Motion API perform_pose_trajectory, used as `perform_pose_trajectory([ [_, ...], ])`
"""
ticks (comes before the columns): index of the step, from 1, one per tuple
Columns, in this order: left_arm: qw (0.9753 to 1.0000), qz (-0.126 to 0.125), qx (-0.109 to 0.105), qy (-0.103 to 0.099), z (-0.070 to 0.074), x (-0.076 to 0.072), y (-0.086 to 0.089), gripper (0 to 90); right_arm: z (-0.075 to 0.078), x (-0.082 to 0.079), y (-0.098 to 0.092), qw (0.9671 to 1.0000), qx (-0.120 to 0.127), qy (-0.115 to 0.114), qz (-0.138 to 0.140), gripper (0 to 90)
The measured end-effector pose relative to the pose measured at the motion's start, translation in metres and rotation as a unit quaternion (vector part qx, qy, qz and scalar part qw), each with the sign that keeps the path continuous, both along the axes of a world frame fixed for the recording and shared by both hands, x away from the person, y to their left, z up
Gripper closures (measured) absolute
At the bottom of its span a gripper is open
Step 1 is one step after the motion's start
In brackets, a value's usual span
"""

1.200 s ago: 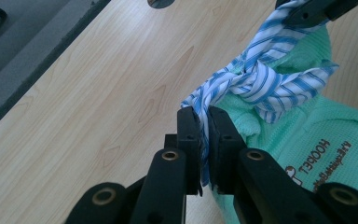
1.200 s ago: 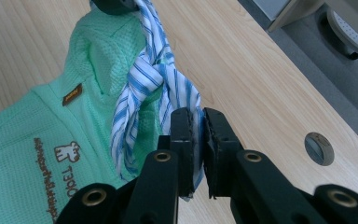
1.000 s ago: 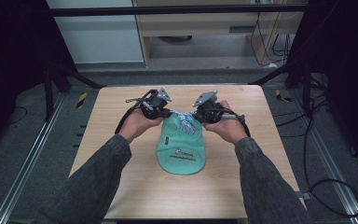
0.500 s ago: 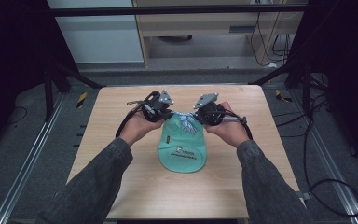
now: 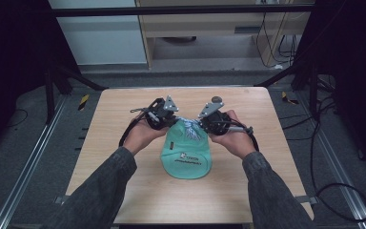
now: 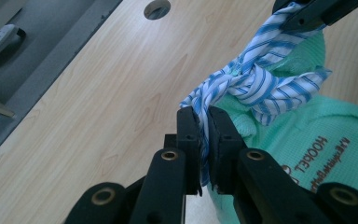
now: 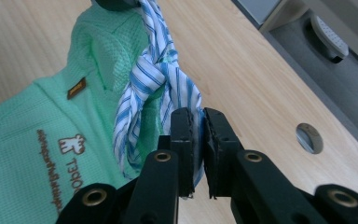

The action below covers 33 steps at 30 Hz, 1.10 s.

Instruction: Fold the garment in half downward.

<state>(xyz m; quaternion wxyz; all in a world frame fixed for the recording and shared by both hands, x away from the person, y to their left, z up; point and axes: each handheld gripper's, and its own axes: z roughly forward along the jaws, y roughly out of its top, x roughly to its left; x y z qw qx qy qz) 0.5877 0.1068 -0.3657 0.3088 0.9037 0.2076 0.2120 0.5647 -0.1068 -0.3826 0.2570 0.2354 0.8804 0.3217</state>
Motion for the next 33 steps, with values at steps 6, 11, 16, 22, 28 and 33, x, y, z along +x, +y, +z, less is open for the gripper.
perform_pose_trajectory([
  [6, 1.0, -0.004, -0.003, -0.007, 0.003, 0.0, -0.001, 84.2, 0.006, 0.006, -0.004, 0.9999, 0.006, 0.0, -0.009, 82.6],
  [11, 1.0, -0.003, 0.001, -0.008, -0.007, -0.012, 0.001, 84.0, -0.003, -0.004, -0.002, 1.0, 0.0, 0.003, 0.006, 82.5],
  [16, 0.9997, -0.015, 0.008, -0.019, -0.018, -0.028, 0.003, 83.9, -0.015, -0.019, -0.001, 0.9999, -0.007, 0.002, 0.012, 82.5],
  [22, 0.9995, -0.022, 0.008, -0.02, -0.024, -0.038, 0.006, 83.5, -0.022, -0.027, 0.0, 0.9999, -0.004, 0.005, 0.014, 82.5],
  [28, 0.9994, -0.029, 0.009, -0.015, -0.029, -0.048, 0.008, 83.7, -0.026, -0.034, 0.002, 0.9997, -0.013, 0.005, 0.022, 82.4],
  [33, 0.9995, -0.03, 0.009, -0.009, -0.032, -0.056, 0.01, 83.8, -0.029, -0.037, 0.002, 0.9996, -0.016, 0.007, 0.024, 82.1],
])
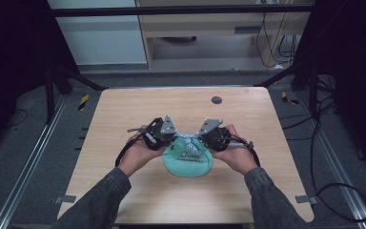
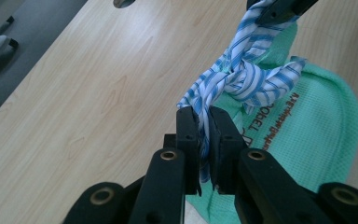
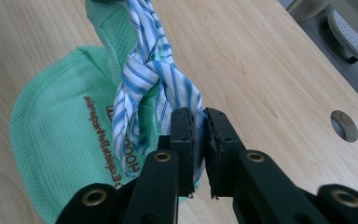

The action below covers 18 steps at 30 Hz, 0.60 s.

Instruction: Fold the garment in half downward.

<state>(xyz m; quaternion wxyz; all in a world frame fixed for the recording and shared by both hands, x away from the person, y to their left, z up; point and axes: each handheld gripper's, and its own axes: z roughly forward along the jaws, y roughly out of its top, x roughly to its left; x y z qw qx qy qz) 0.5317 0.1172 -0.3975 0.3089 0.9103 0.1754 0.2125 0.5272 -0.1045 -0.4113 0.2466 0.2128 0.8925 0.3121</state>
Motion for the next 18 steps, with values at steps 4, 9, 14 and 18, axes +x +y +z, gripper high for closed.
perform_pose_trajectory([
  [4, 1.0, -0.001, 0.001, 0.005, -0.004, -0.004, 0.001, 83.8, -0.003, -0.004, 0.001, 1.0, 0.0, 0.0, 0.005, 82.0],
  [9, 0.9999, -0.001, -0.004, 0.011, -0.013, -0.011, 0.005, 83.6, -0.01, -0.01, 0.003, 0.9999, -0.004, 0.005, 0.011, 81.5],
  [14, 0.9998, -0.002, -0.006, 0.017, -0.019, -0.016, 0.007, 83.5, -0.014, -0.013, 0.003, 0.9998, -0.006, 0.008, 0.015, 81.3],
  [18, 0.9998, -0.004, -0.006, 0.02, -0.023, -0.018, 0.007, 83.5, -0.017, -0.014, 0.004, 0.9997, -0.008, 0.013, 0.018, 81.2],
])
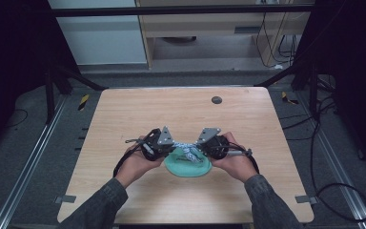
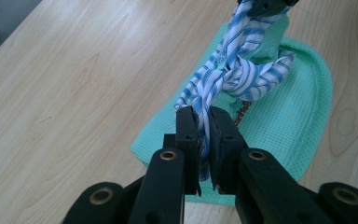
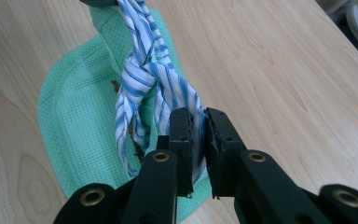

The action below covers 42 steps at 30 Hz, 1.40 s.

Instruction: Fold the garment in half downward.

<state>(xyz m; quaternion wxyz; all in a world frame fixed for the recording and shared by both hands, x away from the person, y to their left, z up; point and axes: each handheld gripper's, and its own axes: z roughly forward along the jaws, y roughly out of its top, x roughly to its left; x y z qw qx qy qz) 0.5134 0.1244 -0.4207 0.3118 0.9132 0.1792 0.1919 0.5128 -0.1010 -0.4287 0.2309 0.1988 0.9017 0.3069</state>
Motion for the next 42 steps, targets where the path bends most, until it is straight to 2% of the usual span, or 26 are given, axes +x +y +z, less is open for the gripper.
perform_pose_trajectory([
  [26, 0.9997, -0.011, -0.003, 0.02, -0.026, -0.017, 0.006, 81.8, -0.013, -0.02, -0.005, 0.9997, 0.003, 0.022, 0.01, 79.8],
  [42, 0.9994, -0.02, 0.001, 0.027, -0.033, -0.026, 0.003, 82.9, -0.021, -0.032, -0.011, 0.9993, 0.0, 0.035, 0.014, 81.9],
])
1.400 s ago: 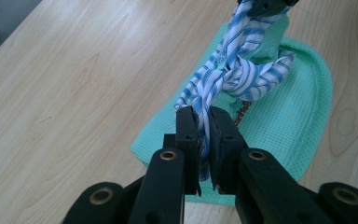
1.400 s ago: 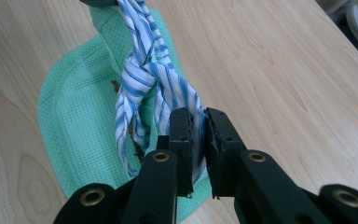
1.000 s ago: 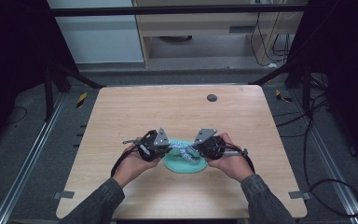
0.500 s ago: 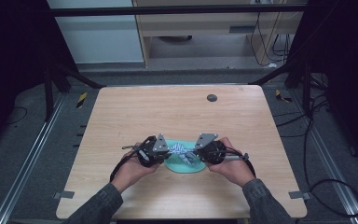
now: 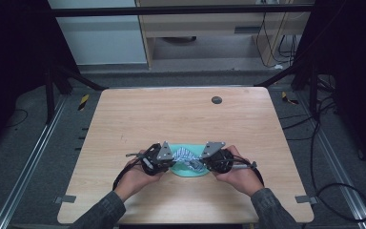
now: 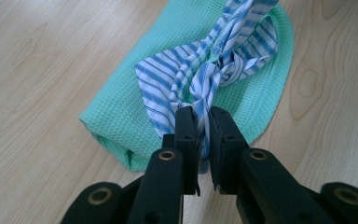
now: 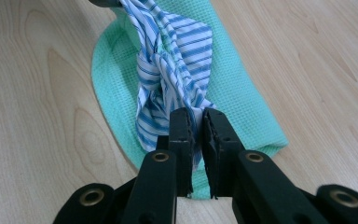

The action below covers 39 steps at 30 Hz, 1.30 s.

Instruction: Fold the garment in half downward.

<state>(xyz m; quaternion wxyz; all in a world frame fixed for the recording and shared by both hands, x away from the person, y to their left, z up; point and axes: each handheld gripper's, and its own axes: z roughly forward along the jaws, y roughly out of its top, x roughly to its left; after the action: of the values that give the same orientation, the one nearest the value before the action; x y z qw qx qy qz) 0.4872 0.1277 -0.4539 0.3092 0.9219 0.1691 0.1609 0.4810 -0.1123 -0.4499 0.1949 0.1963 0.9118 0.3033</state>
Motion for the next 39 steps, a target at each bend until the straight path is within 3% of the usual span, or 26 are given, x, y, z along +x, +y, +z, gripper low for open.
perform_pose_trajectory([
  [12, 0.9999, -0.002, 0.001, 0.01, -0.01, -0.003, 0.001, 83.4, -0.008, -0.006, -0.001, 1.0, 0.004, 0.008, 0.004, 83.6],
  [39, 0.9999, 0.007, -0.009, 0.012, -0.023, -0.009, 0.009, 83.4, -0.018, -0.016, -0.001, 0.9997, 0.002, 0.02, 0.013, 87.5],
])
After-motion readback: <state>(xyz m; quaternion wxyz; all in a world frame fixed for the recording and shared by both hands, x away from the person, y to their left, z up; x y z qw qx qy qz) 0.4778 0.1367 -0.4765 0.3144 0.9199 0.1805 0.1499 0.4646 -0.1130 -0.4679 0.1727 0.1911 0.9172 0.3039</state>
